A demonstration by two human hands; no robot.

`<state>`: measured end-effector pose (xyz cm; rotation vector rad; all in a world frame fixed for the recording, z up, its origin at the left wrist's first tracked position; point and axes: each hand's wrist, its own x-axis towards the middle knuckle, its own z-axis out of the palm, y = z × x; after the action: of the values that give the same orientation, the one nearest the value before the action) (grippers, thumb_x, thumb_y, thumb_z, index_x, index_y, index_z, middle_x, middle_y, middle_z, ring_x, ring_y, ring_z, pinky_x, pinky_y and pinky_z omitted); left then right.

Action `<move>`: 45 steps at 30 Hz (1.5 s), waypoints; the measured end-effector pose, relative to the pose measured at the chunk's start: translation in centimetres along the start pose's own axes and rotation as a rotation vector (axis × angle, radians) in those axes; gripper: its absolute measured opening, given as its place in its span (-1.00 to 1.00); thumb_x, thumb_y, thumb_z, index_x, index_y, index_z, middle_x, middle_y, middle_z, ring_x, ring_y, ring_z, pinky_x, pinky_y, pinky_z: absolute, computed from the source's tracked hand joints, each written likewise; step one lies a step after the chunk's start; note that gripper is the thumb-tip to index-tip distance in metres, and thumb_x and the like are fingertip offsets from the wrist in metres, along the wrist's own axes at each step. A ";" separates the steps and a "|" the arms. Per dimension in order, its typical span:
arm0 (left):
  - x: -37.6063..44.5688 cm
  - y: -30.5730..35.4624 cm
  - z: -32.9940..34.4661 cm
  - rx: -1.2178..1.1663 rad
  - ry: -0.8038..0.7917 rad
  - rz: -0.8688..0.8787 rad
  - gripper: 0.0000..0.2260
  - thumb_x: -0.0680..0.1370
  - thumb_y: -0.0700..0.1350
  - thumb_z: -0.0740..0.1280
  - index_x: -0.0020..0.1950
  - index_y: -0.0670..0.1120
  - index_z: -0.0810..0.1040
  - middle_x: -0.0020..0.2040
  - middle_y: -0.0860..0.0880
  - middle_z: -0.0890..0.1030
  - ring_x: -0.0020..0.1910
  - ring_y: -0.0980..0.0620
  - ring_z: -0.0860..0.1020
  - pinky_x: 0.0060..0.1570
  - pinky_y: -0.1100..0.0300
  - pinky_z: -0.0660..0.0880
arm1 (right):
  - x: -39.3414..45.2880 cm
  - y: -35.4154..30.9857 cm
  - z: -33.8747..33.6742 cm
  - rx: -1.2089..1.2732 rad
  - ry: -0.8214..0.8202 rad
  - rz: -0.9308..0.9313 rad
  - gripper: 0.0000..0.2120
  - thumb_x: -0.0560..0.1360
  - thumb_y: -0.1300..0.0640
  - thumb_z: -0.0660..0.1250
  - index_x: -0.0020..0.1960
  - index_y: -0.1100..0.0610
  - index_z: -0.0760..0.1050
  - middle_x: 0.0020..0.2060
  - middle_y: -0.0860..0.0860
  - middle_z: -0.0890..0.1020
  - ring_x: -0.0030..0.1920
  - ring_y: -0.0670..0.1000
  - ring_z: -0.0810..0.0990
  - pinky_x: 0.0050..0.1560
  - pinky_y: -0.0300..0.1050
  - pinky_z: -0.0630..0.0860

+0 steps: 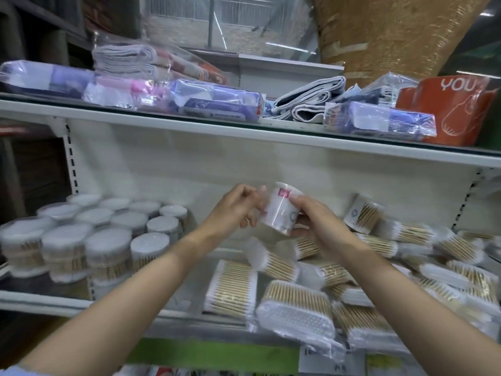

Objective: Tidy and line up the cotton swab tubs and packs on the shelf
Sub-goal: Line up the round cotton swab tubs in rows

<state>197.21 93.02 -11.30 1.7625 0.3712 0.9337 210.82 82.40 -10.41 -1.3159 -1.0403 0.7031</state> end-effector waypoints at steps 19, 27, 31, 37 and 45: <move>-2.4 -0.4 -3.8 0.057 0.065 0.103 -0.66 0.39 0.00 0.48 0.05 -0.08 0.47 0.05 -0.04 0.54 -0.07 0.05 0.57 -0.09 0.19 0.56 | 0.1 0.5 4.0 -0.127 -0.031 -0.053 -0.72 0.49 0.00 0.30 0.17 0.05 0.42 0.01 0.09 0.59 -0.06 0.01 0.60 -0.16 -0.10 0.55; -2.8 0.2 -3.0 0.530 0.138 0.021 -0.45 0.34 0.17 0.48 0.19 -0.04 0.39 0.10 0.02 0.33 -0.08 0.17 0.43 -0.08 0.36 0.30 | 0.0 0.4 5.5 -0.151 0.058 -0.057 -0.75 0.55 -0.03 0.23 0.15 0.08 0.40 -0.08 0.11 0.58 -0.21 -0.05 0.58 -0.29 -0.22 0.49; -2.0 0.1 -4.4 -0.119 0.045 -0.209 -0.67 0.46 0.05 0.40 0.07 -0.17 0.58 -0.10 -0.07 0.64 -0.13 0.00 0.61 -0.17 0.20 0.53 | -0.4 0.0 5.1 0.024 0.046 -0.040 -0.77 0.61 0.06 0.13 0.19 0.14 0.41 -0.21 0.09 0.57 -0.27 -0.02 0.57 -0.32 -0.18 0.46; -2.1 0.5 -5.6 -0.691 -0.049 -0.424 -0.68 0.58 -0.01 0.21 0.19 -0.21 0.49 0.24 -0.29 0.50 0.14 -0.18 0.51 0.20 -0.20 0.44 | -0.6 -0.4 5.3 0.027 0.046 -0.060 -0.79 0.62 0.08 0.10 0.14 0.13 0.44 -0.21 0.07 0.61 -0.26 -0.02 0.59 -0.34 -0.21 0.43; -2.3 0.6 -6.9 -0.735 -0.078 -0.309 -0.70 0.43 -0.14 0.31 0.12 -0.24 0.52 -0.02 -0.17 0.59 -0.05 -0.06 0.57 -0.08 0.11 0.57 | -0.6 -0.7 5.6 -0.013 0.008 -0.102 -0.83 0.59 0.20 0.17 0.06 0.13 0.52 -0.31 0.03 0.51 -0.43 -0.06 0.42 -0.43 -0.28 0.37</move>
<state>190.49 95.81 -10.78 1.0276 0.2004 0.6575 205.44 84.12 -10.16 -1.2669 -1.0995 0.6147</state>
